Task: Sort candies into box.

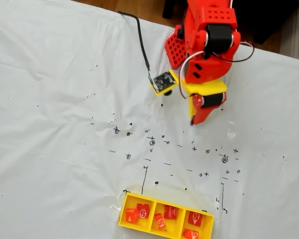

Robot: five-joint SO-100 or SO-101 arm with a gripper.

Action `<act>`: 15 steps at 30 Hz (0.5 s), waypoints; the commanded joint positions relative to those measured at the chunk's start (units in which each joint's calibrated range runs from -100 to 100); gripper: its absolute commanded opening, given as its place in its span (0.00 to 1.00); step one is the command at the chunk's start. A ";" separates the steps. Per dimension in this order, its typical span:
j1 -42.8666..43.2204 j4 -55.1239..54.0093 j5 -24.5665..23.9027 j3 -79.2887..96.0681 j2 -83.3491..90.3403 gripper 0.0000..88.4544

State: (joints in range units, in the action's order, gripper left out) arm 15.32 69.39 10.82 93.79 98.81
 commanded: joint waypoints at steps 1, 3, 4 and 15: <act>10.59 0.81 25.35 6.21 0.25 0.01; 15.12 5.32 43.17 6.21 -2.29 0.04; 17.29 6.05 44.49 6.21 -0.42 0.05; 31.96 6.30 28.82 6.21 1.10 0.06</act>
State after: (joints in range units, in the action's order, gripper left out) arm 46.53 75.20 44.52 99.30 99.58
